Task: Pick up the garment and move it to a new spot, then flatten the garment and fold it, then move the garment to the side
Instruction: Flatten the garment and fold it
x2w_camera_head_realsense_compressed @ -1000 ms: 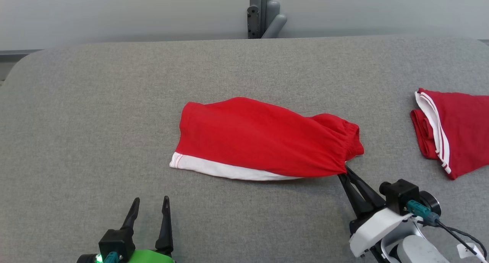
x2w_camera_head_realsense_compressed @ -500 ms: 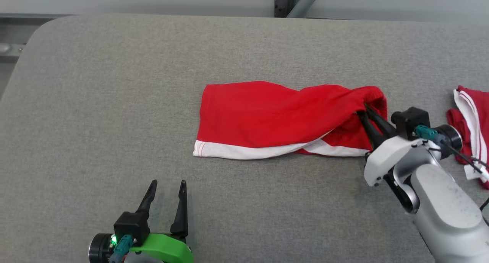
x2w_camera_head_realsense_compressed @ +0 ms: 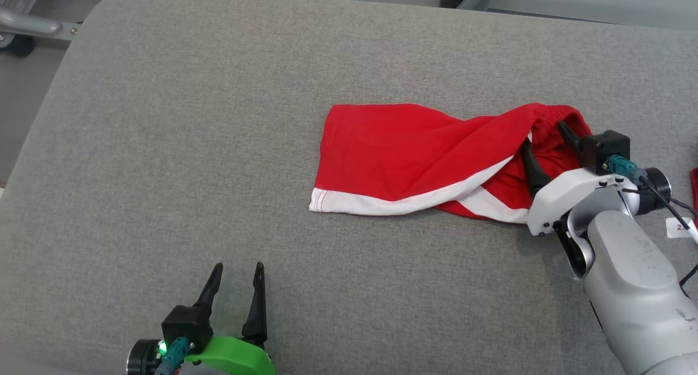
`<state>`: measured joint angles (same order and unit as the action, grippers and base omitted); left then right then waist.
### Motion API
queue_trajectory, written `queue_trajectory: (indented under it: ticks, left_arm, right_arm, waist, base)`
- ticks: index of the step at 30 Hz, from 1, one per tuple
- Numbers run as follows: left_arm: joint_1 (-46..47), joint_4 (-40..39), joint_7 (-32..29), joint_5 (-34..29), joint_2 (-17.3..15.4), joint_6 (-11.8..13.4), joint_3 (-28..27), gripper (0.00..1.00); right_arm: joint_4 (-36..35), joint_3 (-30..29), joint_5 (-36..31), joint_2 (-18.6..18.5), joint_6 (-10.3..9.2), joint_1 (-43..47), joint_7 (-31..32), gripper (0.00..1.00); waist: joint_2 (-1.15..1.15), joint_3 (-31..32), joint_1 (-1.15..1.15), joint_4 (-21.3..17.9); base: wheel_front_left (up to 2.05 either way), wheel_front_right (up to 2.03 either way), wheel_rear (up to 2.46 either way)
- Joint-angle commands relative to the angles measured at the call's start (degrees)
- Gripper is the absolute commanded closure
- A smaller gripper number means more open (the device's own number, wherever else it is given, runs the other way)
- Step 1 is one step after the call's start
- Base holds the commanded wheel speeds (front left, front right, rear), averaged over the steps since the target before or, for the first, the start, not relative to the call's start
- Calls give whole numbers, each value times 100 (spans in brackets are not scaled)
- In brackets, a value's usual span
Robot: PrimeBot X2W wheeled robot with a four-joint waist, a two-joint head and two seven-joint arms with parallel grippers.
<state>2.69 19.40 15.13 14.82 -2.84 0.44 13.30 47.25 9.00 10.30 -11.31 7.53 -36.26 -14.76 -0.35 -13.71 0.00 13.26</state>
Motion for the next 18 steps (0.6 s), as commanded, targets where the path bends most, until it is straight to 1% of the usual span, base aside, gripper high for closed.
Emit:
queue_trajectory:
  ticks: [1, 3, 10, 14, 18]
  left_arm:
    - [-47, 15, -1, -24, -13, -11, -12, 0]
    - [-85, -2, -1, -51, -14, -11, -69, 0]
    - [-131, 22, 0, -163, -14, -88, -161, 0]
    - [-175, 41, 0, -219, -14, -129, -177, 0]
    - [-206, 47, -1, -264, -15, -173, -195, 0]
  right_arm:
    - [-5, -33, 20, -14, -9, 151, -34, 0]
    - [-206, -90, 92, 93, -9, 335, -44, 0]
    - [-890, -159, 295, 203, -9, 1276, -47, 0]
    - [-1080, -90, 328, 244, -9, 1595, -48, 0]
    - [-1181, 77, 343, 256, -9, 1689, -48, 0]
  waist:
    - [35, 181, 0, -205]
    - [35, 287, 0, -371]
    - [35, 544, 0, -783]
    - [35, 593, 0, -859]
    - [35, 595, 0, -808]
  base:
    - [0, 0, 0]
    - [0, 0, 0]
    - [0, 0, 0]
    - [0, 0, 0]
    - [0, 0, 0]
